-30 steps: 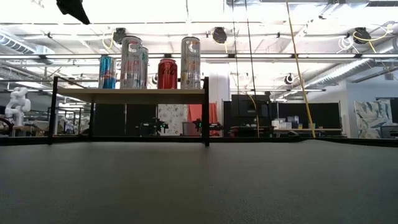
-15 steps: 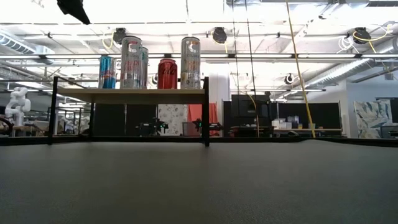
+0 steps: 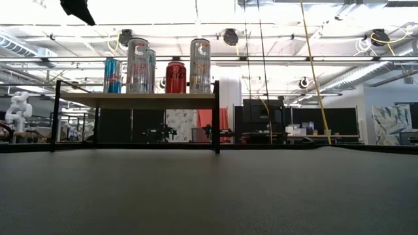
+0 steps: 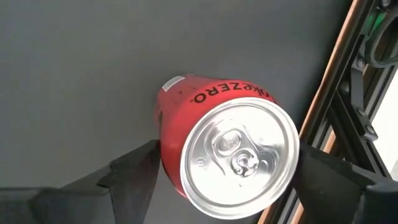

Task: Place canned beverage on shelf
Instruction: Put the red soda can on the shelf aligned with the other red soda can

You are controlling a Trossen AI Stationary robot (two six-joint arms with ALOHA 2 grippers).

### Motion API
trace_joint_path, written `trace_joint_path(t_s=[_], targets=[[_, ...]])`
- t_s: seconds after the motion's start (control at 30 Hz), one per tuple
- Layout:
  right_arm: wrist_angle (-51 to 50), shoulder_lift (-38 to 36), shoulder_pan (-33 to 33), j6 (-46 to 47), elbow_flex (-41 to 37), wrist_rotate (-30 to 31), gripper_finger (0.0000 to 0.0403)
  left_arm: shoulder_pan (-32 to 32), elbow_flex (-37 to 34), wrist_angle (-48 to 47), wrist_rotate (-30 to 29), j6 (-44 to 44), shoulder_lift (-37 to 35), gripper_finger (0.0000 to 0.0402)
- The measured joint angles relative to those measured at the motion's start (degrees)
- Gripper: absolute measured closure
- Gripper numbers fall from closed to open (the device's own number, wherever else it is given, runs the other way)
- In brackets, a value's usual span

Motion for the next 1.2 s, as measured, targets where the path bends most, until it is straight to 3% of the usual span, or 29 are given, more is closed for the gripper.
trace_joint_path(t_s=[0.57,1.2], targets=[[3.2,0.0,0.0,1.4,-5.7,3.2,0.0088,0.0,0.0,0.0,0.0,0.2,0.0,0.0222],[3.7,0.1,0.0,0.1,-5.2,3.6,0.0119,0.0,0.0,0.0,0.0,0.0,0.0,0.0222]])
